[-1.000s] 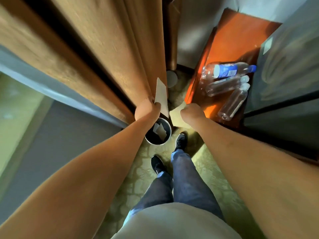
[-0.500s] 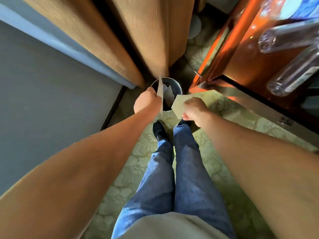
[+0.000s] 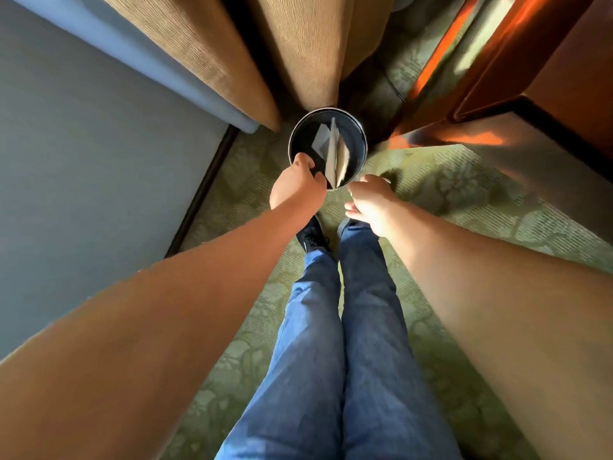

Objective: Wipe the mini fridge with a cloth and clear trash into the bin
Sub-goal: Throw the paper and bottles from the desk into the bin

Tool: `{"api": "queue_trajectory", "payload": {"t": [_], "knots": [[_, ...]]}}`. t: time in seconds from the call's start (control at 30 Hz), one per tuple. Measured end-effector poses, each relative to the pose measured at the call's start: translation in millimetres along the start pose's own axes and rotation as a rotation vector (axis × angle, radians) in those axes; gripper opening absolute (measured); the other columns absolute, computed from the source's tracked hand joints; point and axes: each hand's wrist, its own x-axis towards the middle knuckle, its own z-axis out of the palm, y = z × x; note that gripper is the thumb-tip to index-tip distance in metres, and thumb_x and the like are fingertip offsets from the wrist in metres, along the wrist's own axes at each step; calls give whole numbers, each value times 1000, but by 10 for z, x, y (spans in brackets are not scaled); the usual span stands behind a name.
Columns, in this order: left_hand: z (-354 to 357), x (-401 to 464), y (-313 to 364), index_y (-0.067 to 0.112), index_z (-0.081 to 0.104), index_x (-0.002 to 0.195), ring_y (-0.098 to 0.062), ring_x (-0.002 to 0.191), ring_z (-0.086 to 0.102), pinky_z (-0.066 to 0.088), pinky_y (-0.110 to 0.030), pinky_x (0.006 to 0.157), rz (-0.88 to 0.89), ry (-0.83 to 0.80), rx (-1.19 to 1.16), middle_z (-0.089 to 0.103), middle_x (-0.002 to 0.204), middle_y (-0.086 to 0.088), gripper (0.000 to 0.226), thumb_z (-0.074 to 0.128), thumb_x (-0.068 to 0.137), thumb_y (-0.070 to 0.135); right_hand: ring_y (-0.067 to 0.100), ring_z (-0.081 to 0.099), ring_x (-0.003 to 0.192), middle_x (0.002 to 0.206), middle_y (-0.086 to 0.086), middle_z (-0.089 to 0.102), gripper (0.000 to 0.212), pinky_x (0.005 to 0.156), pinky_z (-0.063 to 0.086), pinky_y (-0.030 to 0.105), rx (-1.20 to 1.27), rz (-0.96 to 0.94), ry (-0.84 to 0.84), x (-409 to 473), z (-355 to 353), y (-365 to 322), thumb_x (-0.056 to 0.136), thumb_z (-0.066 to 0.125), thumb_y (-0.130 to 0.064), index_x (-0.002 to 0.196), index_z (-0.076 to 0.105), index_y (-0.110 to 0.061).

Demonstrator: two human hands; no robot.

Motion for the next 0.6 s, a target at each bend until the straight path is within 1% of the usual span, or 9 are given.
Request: {"api": "queue_trajectory", "payload": {"t": [0.07,0.1,0.13,0.17,0.23,0.33,0.43,0.47,0.6], "knots": [[-2,-39,4,24,50,132,-18,80,64,44,-32,59,-11,-23,-5,68,99,2,36,46,96,29,32,58,124,136,20,53,45,91,58,38,7,5,17,-18,-18,35,101,46,-8,146,41,-6],[-10,-65,17,23,50,132,-17,79,63,43,-31,58,-13,-32,-9,68,99,2,37,46,96,28,30,59,122,140,15,38,43,97,55,41,49,23,14,-54,-25,44,101,43,-6,145,42,-6],[-35,-99,39,23,51,133,-16,78,63,42,-30,56,-10,-39,-14,68,98,2,37,46,96,27,28,61,118,116,13,60,41,101,52,44,88,37,16,-93,-41,47,101,41,-4,142,46,-6],[-67,-135,71,23,51,133,-15,75,62,41,-29,56,-4,-42,-18,68,97,2,37,46,97,27,25,65,109,93,8,49,39,102,50,44,103,45,21,-124,-59,48,101,41,-3,139,49,-5],[-163,-217,178,23,52,133,-12,71,59,40,-28,54,10,-37,-18,66,94,2,36,46,97,25,20,61,86,93,8,52,38,102,51,41,125,25,12,-218,-110,1,100,41,-2,137,51,-4],[-335,-354,428,24,52,131,-16,73,62,43,-29,55,35,-28,1,66,92,2,33,44,98,24,24,53,89,104,11,49,41,98,54,40,62,-70,24,-428,-235,-133,100,45,-5,141,48,-3],[-528,-533,752,19,54,127,-28,91,67,54,-36,72,99,-16,8,69,104,-4,29,43,100,23,24,51,83,101,15,48,13,85,54,38,97,-143,44,-789,-398,-256,97,45,-2,98,58,-5],[-586,-602,868,17,55,127,-30,96,66,53,-37,76,129,-10,11,69,109,-6,29,44,101,24,25,52,83,99,15,49,17,81,54,37,73,-167,63,-897,-460,-291,97,47,-4,84,53,-12],[-772,-951,1322,19,57,122,-33,103,64,49,-36,77,199,-7,-8,68,112,-11,26,46,99,25,24,57,93,105,8,55,26,93,56,44,-4,-289,131,-1447,-750,-412,100,48,-12,78,47,-27]]}}
